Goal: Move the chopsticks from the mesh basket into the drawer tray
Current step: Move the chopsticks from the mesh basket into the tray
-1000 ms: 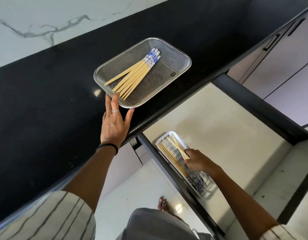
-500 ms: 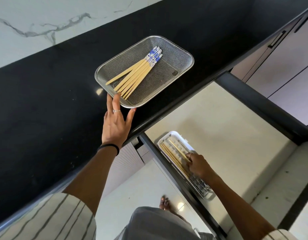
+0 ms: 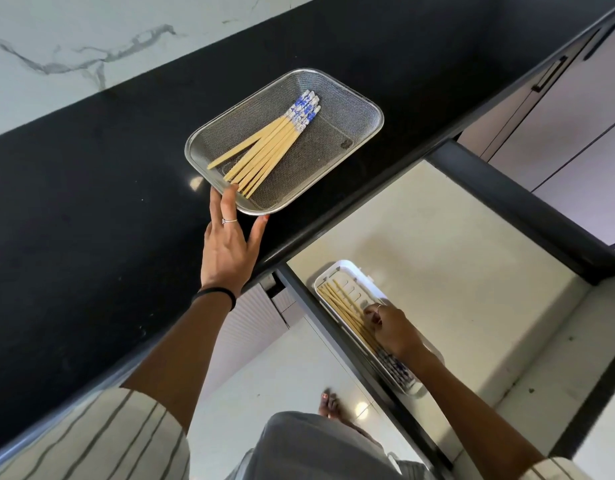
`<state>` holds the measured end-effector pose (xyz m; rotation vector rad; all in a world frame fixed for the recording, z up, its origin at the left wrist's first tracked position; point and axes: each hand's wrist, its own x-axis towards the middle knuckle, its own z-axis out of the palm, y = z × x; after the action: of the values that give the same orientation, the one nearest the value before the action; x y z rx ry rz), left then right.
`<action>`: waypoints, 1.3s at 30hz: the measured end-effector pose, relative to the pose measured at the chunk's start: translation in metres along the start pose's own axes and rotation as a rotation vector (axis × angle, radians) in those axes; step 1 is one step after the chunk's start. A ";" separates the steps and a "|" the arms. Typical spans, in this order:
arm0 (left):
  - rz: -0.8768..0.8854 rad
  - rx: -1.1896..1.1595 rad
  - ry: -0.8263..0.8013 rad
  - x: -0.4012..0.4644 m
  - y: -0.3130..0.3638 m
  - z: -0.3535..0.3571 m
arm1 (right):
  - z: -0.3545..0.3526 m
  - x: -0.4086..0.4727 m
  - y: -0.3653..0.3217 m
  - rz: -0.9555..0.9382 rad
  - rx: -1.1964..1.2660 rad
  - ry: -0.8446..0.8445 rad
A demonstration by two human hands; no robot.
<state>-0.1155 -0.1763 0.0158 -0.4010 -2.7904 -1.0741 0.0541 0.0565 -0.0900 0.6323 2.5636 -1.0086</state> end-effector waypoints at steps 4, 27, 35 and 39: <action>0.005 -0.001 -0.006 0.000 0.000 0.000 | 0.003 -0.002 0.002 -0.024 0.001 -0.051; 0.009 0.003 -0.010 0.000 0.000 -0.001 | 0.003 -0.021 0.006 0.028 0.046 -0.045; -0.001 0.002 -0.006 0.000 0.000 -0.001 | 0.003 -0.028 0.011 0.026 0.027 -0.043; 0.003 0.002 0.000 0.000 0.000 -0.001 | 0.008 -0.032 0.008 -0.002 0.027 0.001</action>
<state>-0.1152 -0.1769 0.0165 -0.4050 -2.7894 -1.0709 0.0863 0.0469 -0.0855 0.6380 2.5561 -1.0448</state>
